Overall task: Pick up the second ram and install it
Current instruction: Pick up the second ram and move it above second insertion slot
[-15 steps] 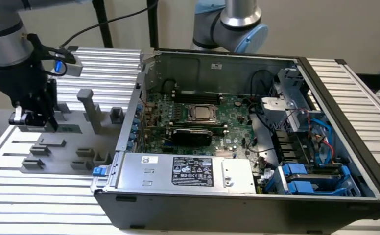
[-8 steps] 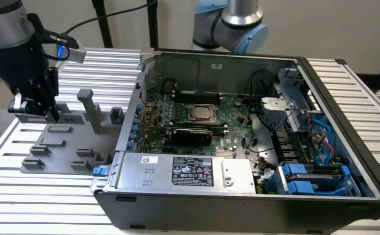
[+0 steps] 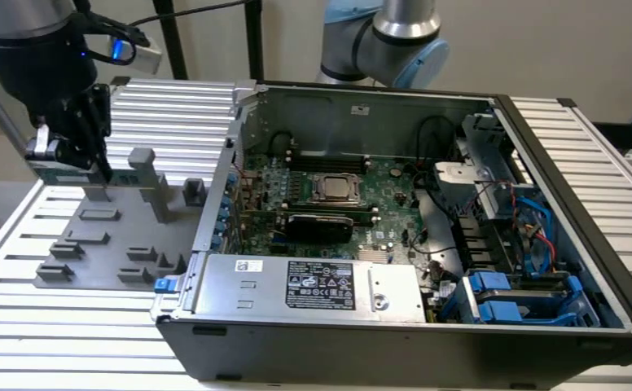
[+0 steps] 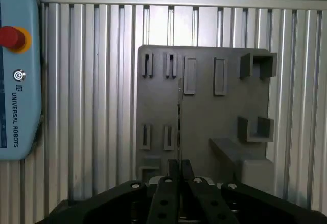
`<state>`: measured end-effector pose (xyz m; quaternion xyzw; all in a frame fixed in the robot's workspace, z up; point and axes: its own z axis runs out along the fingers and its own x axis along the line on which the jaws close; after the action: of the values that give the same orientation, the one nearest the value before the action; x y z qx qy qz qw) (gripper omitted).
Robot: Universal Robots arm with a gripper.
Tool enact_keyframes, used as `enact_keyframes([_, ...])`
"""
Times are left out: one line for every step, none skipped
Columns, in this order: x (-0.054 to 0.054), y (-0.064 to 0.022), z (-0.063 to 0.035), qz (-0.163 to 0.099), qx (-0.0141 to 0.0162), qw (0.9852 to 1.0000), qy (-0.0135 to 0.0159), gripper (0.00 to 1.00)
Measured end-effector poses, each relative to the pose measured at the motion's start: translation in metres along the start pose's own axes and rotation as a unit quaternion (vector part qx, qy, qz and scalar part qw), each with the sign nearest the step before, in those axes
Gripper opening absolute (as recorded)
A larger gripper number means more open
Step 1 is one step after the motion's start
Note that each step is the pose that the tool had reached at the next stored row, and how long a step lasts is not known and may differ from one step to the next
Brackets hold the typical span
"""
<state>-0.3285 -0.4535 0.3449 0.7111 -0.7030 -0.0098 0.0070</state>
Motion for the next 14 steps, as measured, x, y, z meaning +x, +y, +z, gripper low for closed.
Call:
enact_keyframes([0.000,-0.0036,-0.0046,0.000,-0.0001,1.0000,-0.0002,0.14])
enact_keyframes([0.000,-0.0074,-0.0093,0.000,0.0000,1.0000,-0.0006,0.14])
enact_keyframes([0.000,-0.0112,-0.0140,0.000,0.0000,1.0000,-0.0008,0.14])
enact_keyframes([0.000,-0.0149,-0.0187,0.000,-0.0001,1.0000,-0.0010,0.14])
enact_keyframes([0.000,-0.0186,-0.0232,0.000,0.0000,1.0000,-0.0013,0.14])
enact_keyframes([0.000,-0.0224,-0.0278,-0.001,0.0000,1.0000,-0.0015,0.14])
enact_keyframes([0.000,-0.0263,-0.0324,-0.001,-0.0001,1.0000,-0.0016,0.14])
enact_keyframes([0.000,-0.0303,-0.0370,-0.001,0.0000,1.0000,-0.0019,0.14])
enact_keyframes([0.000,-0.0348,-0.0420,-0.001,0.0000,1.0000,-0.0020,0.14])
enact_keyframes([0.000,-0.0392,-0.0466,-0.001,0.0000,1.0000,-0.0021,0.14])
enact_keyframes([0.000,-0.0436,-0.0510,-0.001,0.0000,1.0000,-0.0021,0.14])
enact_keyframes([0.000,-0.0480,-0.0548,-0.001,0.0000,1.0000,-0.0021,0.14])
enact_keyframes([0.000,-0.0524,-0.0579,-0.001,0.0000,1.0000,-0.0022,0.14])
enact_keyframes([0.000,-0.0571,-0.0606,-0.001,0.0001,1.0000,-0.0022,0.14])
